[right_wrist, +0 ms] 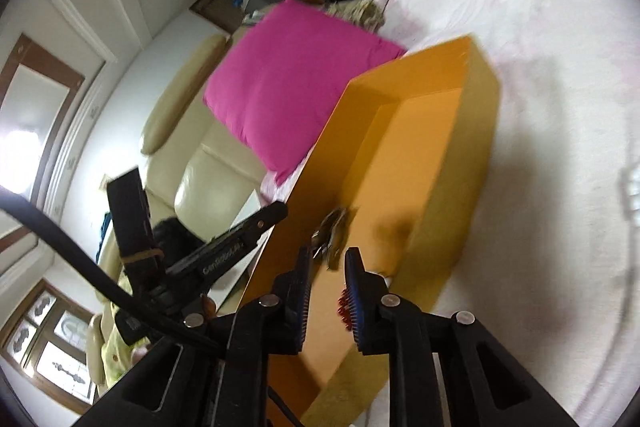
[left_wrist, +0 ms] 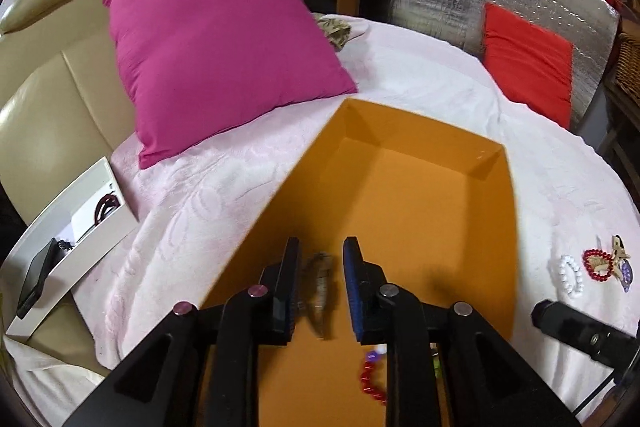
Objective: Organize jewelry
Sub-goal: 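Carry the watch and bracelet into the orange box and open both tools, then move both tools back to the pile and grasp the silver bangle with the right tool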
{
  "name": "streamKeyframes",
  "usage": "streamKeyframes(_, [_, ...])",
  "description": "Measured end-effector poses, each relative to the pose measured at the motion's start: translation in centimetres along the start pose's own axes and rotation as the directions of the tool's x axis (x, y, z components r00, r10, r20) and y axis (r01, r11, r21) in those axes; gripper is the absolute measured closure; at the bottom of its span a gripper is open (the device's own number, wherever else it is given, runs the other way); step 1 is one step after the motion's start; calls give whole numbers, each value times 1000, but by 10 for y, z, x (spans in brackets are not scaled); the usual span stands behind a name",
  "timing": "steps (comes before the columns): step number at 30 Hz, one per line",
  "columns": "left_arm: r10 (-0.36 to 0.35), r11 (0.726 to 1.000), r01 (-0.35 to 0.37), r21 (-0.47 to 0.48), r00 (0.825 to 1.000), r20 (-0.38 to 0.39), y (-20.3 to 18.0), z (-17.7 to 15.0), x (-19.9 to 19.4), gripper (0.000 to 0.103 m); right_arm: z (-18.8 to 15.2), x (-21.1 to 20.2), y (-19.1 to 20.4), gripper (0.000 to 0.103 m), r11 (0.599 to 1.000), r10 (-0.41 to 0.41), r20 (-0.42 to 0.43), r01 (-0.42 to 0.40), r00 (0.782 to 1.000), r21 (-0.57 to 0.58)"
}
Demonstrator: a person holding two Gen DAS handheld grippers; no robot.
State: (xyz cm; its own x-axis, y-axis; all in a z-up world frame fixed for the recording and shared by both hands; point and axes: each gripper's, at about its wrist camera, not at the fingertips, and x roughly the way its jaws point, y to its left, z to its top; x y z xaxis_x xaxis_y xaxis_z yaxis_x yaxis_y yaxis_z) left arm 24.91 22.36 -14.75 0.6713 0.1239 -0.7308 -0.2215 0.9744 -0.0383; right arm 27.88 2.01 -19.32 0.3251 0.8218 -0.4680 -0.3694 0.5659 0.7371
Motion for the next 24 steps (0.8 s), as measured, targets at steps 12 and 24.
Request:
streamKeyframes(12, [-73,981,52,185,992,106,-98,5,-21,79,0,-101,-66,83,972,-130,171,91,977,218])
streamKeyframes(24, [-128,957,110,269,991,50,-176,-12,-12,69,-15,-238,-129,83,905,-296,302,165,906,391])
